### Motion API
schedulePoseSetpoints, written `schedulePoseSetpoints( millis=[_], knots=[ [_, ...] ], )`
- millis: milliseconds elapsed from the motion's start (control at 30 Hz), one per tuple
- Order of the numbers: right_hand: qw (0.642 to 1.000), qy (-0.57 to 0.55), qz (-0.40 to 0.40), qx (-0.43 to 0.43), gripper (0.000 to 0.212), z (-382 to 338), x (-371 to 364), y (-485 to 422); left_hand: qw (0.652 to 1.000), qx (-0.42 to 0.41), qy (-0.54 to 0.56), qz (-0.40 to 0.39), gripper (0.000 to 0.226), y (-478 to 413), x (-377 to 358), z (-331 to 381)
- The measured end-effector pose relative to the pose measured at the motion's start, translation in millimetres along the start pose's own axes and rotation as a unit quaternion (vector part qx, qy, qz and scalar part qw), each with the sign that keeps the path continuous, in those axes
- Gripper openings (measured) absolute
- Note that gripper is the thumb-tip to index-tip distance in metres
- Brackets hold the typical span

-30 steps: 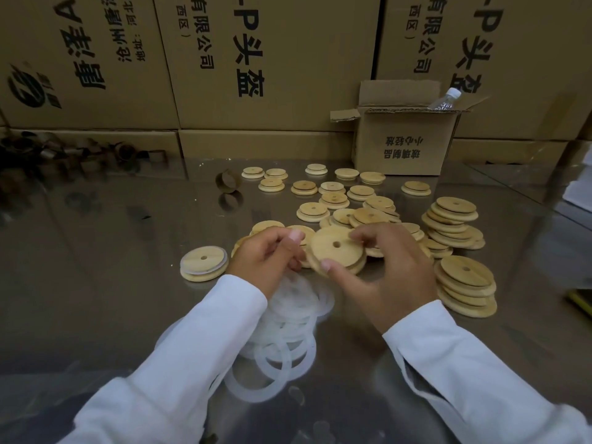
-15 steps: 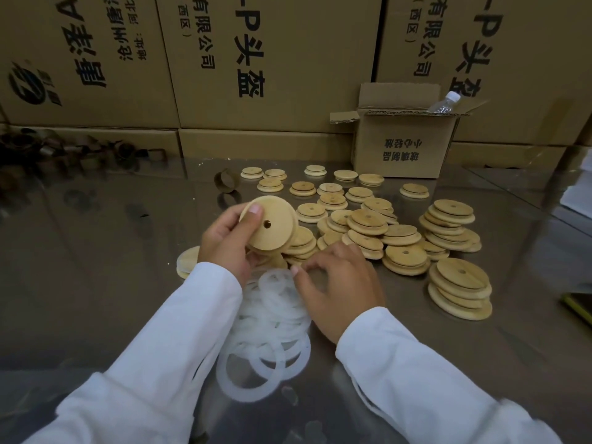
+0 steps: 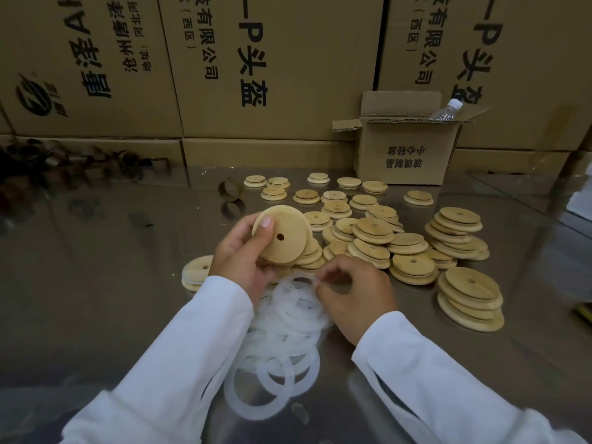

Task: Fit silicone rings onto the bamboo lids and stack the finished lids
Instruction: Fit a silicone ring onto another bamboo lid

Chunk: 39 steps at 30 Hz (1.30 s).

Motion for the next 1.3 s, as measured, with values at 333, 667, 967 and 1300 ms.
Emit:
schedulePoseSetpoints(
  millis=[333, 667, 967, 1300],
  knots=[
    [0.914, -0.374, -0.018, -0.158, 0.02, -9.6, 14.0, -10.0, 0.998, 0.039, 0.026, 0.031, 0.015, -0.3, 3.8, 3.7],
    [0.891, -0.395, 0.038, -0.219, 0.023, -9.8, 15.4, -14.2, 0.985, 0.131, -0.061, -0.094, 0.042, 10.1, -8.0, -6.0],
    [0.902, -0.383, 0.055, -0.192, 0.014, -16.5, 19.1, -12.2, 0.988, 0.074, -0.087, -0.107, 0.019, 10.8, -8.6, -10.1],
    [0.911, -0.349, 0.06, -0.209, 0.011, -14.1, 16.1, -13.6, 0.987, 0.029, -0.111, -0.11, 0.022, 11.6, -7.9, -14.2]
  ],
)
Point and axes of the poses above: each hand's wrist, its own y-axis away from the middle knuckle, its own x-axis out of the back of the hand, z = x × y, the point moved 1 cm from there along -y, towards the middle knuckle, and after that the axes turned 12 degrees about z, right-handed, at the moved point
